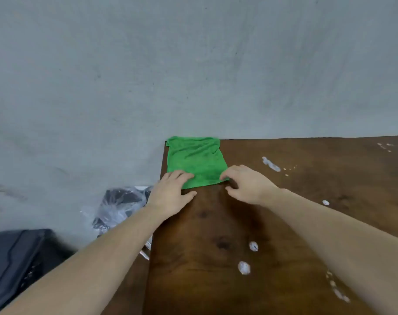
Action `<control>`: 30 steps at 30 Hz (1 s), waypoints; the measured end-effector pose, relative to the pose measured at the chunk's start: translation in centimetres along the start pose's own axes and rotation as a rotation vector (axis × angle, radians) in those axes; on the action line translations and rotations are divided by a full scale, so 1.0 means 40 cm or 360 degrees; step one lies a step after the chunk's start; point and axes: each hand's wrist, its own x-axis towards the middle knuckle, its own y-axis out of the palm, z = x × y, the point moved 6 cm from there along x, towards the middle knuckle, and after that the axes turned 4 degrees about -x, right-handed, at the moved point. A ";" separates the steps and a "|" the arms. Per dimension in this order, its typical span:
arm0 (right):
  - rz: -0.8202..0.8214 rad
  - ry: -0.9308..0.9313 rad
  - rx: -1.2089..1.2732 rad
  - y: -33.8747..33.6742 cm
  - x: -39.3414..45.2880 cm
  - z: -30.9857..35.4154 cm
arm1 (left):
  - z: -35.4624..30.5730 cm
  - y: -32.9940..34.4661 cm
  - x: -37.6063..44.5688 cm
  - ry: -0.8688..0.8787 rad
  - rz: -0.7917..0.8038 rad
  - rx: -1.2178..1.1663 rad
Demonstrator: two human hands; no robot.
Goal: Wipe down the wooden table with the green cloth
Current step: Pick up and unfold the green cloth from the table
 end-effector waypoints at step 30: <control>-0.0275 0.0260 0.1359 -0.271 -0.087 -0.082 | -0.426 -0.362 0.045 0.0177 -0.0216 -0.0231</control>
